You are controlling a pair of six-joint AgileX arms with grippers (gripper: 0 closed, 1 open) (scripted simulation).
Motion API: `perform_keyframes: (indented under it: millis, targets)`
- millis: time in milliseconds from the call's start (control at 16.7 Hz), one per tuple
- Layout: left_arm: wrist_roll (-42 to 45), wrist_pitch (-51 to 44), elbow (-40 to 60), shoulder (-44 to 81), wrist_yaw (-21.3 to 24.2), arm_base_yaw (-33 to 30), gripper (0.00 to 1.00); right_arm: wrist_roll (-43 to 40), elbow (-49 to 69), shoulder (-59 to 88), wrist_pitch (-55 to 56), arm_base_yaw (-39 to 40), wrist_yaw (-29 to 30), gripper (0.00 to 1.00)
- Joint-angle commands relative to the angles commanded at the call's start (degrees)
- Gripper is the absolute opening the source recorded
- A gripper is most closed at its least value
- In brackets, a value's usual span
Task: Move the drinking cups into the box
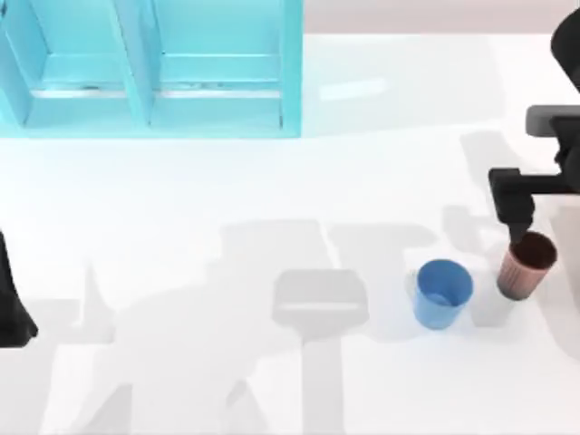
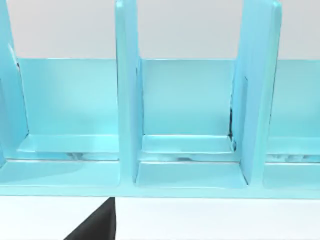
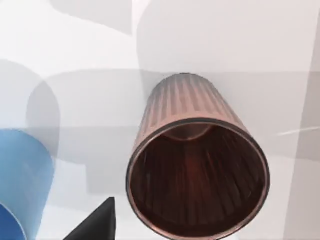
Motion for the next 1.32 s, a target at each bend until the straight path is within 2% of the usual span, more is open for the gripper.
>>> perform_keyframes:
  millis: [240,540,1320]
  targets:
    - [0.0,0.0,0.0,0.0,0.0,0.0,1.0,-0.24,-5.73,2.74,8.57,-0.23,-0.06,1.0]
    - [0.0,0.0,0.0,0.0,0.0,0.0,1.0,-0.57,-6.87,3.22,10.11,-0.76,0.11,1.0]
    - [0.0,0.0,0.0,0.0,0.0,0.0,1.0,-0.57,-6.87,3.22,10.11,-0.76,0.11,0.02]
